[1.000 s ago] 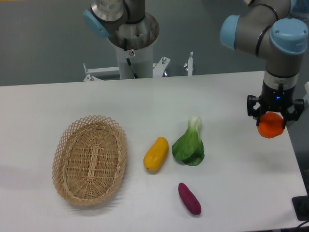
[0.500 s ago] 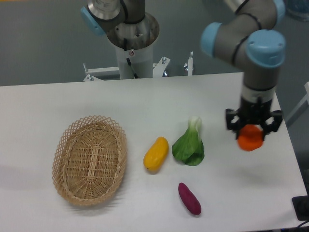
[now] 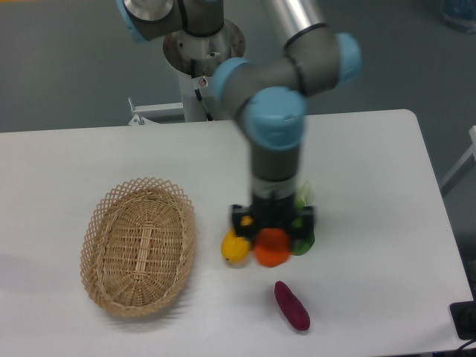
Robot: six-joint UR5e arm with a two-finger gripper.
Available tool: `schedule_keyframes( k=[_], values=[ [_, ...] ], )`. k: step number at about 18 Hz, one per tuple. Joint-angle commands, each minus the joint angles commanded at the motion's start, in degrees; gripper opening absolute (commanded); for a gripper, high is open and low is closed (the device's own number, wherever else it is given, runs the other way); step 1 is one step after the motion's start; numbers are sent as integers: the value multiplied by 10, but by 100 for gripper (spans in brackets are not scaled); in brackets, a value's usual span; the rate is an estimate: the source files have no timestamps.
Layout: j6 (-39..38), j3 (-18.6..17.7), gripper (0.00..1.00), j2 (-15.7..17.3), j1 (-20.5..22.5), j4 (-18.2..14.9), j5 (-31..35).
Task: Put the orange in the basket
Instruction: 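Carry the held orange across the table over the wicker basket, then lower the orange into the basket and open the gripper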
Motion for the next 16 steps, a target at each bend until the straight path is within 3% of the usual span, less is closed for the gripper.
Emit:
schedule_keyframes(
  k=[3, 6, 10, 16],
  values=[
    [-4, -30, 46, -3, -35, 5, 0],
    [-20, -35, 46, -4, -67, 15, 0],
    [-40, -47, 47, -4, -90, 18, 0],
    [-41, -56, 57, -17, -102, 25, 0]
  ],
)
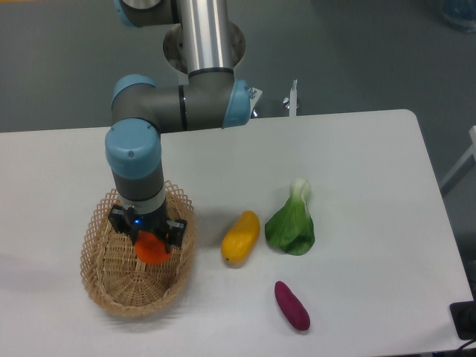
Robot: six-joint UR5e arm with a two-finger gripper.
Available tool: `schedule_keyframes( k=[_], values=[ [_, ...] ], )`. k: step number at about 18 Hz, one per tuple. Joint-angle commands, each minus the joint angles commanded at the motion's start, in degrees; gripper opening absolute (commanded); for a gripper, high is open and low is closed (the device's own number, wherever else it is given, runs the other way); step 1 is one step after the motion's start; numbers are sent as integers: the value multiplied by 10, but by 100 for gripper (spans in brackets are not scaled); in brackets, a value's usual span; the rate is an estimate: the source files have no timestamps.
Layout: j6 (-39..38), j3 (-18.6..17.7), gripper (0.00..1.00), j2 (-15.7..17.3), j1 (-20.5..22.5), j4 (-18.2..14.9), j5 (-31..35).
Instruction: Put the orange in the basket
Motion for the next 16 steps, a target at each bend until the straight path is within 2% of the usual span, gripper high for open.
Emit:
schedule_keyframes(
  k=[4, 5, 6, 7, 14, 16],
  values=[
    [0, -4, 59, -2, 0, 1, 1],
    [2, -4, 70, -1, 0, 2, 2],
    [5, -2, 93, 0, 1, 3, 3],
    [6, 2, 100, 4, 2, 3, 4],
    [11, 17, 100, 4, 3, 23, 8],
    [35, 29, 100, 4, 4, 22, 8]
  ],
)
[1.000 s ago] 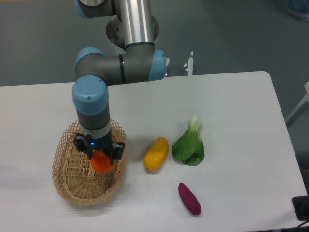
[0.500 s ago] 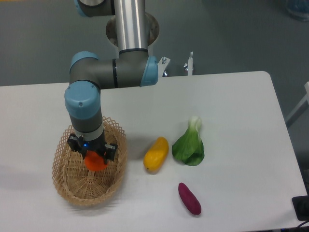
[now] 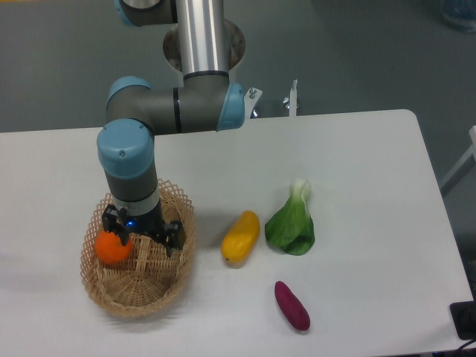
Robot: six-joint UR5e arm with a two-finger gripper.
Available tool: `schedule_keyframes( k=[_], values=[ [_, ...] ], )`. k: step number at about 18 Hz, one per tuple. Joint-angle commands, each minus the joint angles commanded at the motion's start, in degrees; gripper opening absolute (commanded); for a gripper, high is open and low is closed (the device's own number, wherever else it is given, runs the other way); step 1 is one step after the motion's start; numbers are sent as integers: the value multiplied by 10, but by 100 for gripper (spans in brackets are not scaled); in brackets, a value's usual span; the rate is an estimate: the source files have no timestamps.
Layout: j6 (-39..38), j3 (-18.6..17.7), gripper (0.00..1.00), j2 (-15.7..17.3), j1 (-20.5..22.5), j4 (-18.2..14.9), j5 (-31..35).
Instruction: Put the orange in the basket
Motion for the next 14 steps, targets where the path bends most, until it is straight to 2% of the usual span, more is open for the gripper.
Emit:
schedule_keyframes(
  k=[6, 14],
  values=[
    [28, -3, 100, -2, 0, 1, 32],
    [27, -3, 100, -2, 5, 0, 32]
  ],
)
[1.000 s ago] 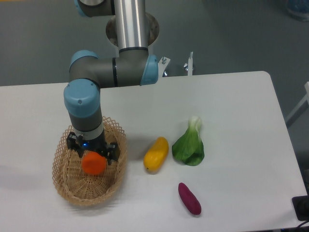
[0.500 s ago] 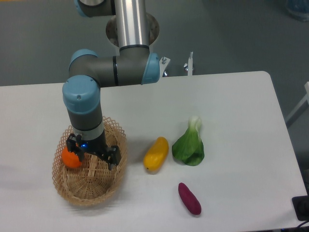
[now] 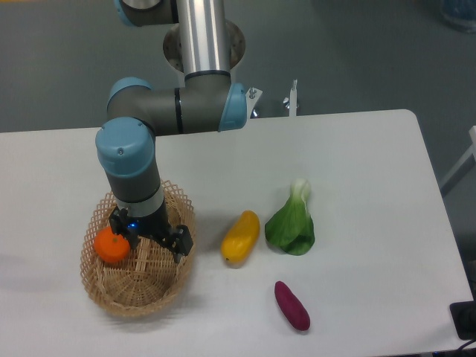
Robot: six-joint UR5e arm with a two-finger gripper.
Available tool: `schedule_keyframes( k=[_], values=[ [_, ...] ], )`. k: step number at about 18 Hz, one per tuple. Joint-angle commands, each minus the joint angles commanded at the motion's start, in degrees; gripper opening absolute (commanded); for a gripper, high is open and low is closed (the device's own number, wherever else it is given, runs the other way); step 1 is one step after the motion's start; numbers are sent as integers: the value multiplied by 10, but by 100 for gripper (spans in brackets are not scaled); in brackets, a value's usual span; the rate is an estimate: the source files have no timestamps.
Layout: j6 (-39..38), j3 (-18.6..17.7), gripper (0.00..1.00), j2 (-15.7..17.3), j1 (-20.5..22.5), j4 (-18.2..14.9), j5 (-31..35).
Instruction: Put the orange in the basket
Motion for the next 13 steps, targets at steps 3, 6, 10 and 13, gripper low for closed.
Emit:
schedule_keyframes(
  k=[3, 6, 10, 13],
  values=[
    [0, 1, 100, 0, 4, 0, 0],
    [0, -3, 100, 2, 9, -1, -2],
    [-3, -4, 100, 7, 18, -2, -4],
    [-4, 1, 100, 7, 19, 0, -4]
  ],
)
